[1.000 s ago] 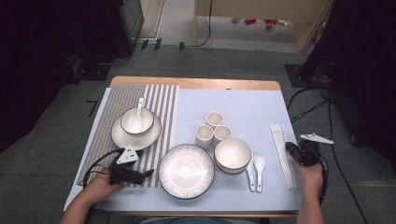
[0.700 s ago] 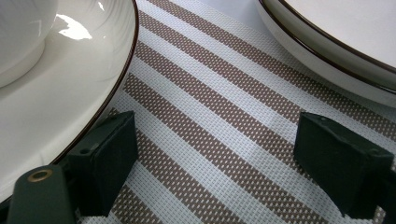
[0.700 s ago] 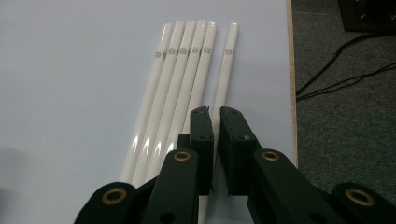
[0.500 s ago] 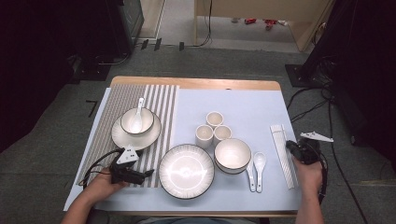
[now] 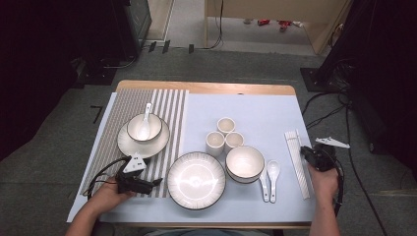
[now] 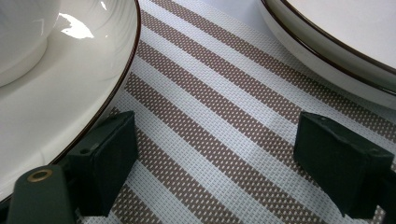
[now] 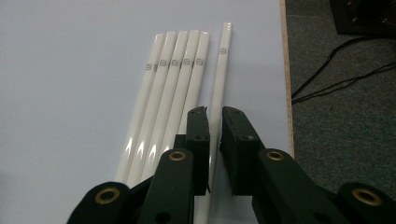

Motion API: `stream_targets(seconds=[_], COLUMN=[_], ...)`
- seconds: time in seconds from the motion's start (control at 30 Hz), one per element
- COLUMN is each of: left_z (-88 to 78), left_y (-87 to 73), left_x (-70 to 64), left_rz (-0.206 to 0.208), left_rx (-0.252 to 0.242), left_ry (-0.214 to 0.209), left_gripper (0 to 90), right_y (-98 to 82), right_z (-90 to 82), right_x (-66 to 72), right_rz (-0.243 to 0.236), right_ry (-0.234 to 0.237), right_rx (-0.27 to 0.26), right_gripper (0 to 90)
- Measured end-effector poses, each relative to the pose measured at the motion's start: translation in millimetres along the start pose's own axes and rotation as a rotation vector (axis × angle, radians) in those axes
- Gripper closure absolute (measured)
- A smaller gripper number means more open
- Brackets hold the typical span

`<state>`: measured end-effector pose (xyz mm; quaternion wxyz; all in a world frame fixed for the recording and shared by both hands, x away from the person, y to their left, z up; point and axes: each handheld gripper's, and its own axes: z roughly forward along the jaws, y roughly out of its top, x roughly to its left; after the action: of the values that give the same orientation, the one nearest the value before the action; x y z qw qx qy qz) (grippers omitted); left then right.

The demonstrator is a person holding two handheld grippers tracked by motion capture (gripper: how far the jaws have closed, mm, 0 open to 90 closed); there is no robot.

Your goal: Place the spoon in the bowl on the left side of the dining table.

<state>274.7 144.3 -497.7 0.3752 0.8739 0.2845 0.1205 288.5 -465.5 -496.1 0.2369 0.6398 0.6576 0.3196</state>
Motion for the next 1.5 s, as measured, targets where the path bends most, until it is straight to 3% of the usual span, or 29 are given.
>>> stream_targets(seconds=[0.2, 0.63, 1.03, 1.5], left_z=[0.0, 0.0, 0.0, 0.0], left_y=[0.0, 0.0, 0.0, 0.0], left_x=[0.0, -0.1, -0.1, -0.1], left_rz=[0.000, 0.000, 0.000, 0.000], left_rx=[0.000, 0.000, 0.000, 0.000], left_ry=[0.001, 0.001, 0.001, 0.001], left_gripper=[13.9, 13.8, 13.9, 13.8], right_y=[-3.7, -7.8, -6.2, -2.4], right_z=[-4.6, -7.8, -4.5, -5.6], right_x=[2.7, 7.6, 12.2, 9.3], right_rz=[-0.002, 0.042, 0.029, 0.040], right_ry=[-0.007, -0.039, -0.079, -0.056], right_rx=[0.007, 0.004, -0.003, 0.018], right_gripper=[80.9, 81.1, 83.8, 85.3])
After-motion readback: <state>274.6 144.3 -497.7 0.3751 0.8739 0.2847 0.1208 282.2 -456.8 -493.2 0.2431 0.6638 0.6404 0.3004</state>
